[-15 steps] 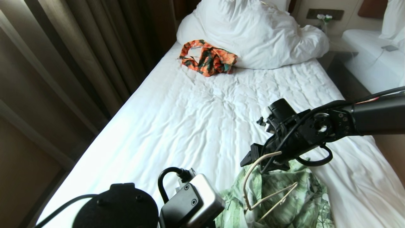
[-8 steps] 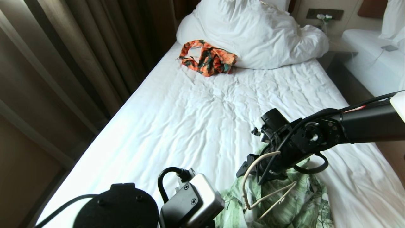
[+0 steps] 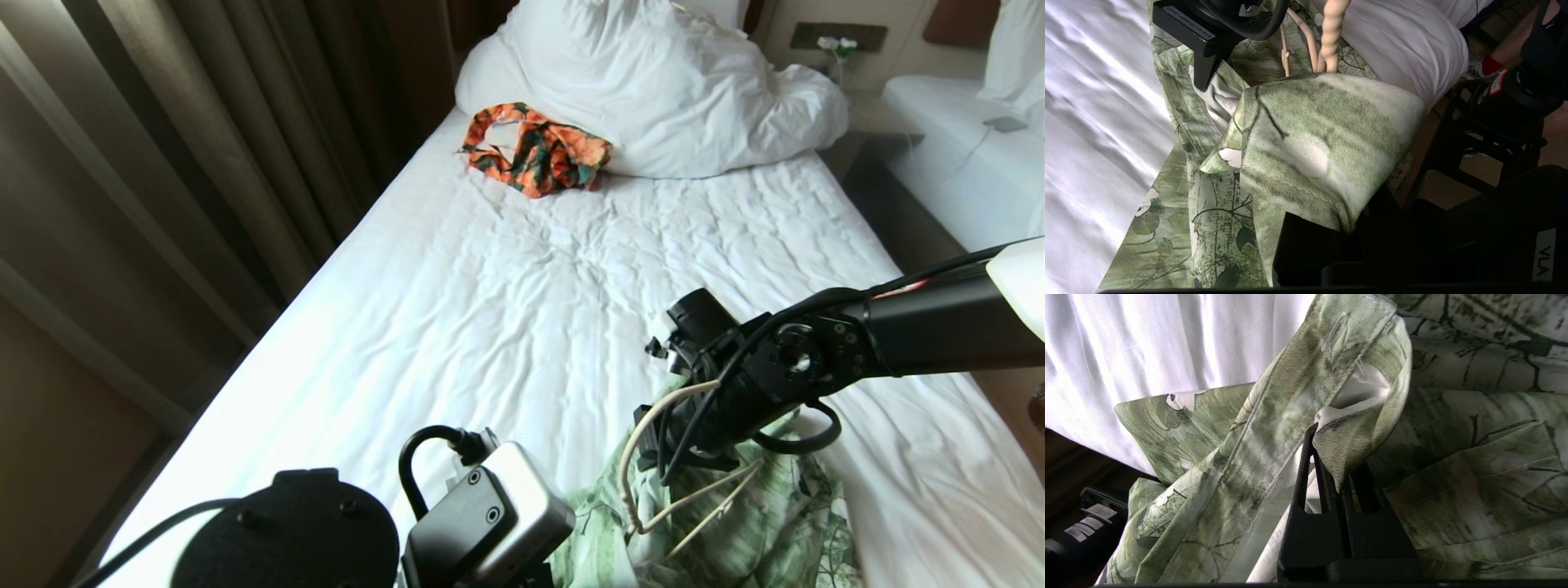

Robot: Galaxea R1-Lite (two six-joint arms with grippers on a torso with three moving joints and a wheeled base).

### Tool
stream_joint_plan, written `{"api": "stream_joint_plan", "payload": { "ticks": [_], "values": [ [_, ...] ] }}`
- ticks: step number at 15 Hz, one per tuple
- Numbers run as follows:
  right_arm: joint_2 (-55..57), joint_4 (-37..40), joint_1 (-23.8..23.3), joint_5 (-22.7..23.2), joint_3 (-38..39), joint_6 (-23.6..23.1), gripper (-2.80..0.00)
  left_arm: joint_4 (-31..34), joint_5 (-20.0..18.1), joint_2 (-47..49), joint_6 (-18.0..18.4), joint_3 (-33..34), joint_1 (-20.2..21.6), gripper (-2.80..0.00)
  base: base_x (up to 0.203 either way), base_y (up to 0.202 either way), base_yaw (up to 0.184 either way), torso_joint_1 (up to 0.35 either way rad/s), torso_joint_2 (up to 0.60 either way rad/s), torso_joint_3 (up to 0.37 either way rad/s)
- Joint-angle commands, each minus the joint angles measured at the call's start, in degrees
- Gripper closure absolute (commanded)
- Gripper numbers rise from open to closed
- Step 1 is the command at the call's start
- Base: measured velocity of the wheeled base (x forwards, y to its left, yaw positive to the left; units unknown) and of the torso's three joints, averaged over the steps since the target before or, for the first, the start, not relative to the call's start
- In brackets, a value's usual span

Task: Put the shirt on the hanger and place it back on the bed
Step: Hook the other side of the shirt onto the hanger

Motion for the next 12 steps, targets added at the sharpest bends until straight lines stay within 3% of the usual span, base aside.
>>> {"api": "stream_joint_plan", "payload": {
  "ticks": [1, 8, 12],
  "values": [
    [0.0, 0.1, -0.7, -1.0, 0.0, 0.3, 0.0, -0.2, 0.5, -0.4, -0.1, 0.2, 0.0, 0.0, 0.0, 0.0, 0.0, 0.0, 0.0, 0.0],
    [-4.0, 0.5, -7.0, -1.1, 0.4, 0.4, 0.0, 0.1, 1.4, -5.1, 0.0, 0.5, 0.2, 0.0, 0.0, 0.0, 0.0, 0.0, 0.0, 0.0],
    [-7.0, 0.6, -7.5, -1.2, 1.1, 2.3, 0.0, -0.1, 2.5, -6.6, -0.1, 3.5, 0.1, 0.0, 0.0, 0.0, 0.0, 0.0, 0.0, 0.0]
  ]
}}
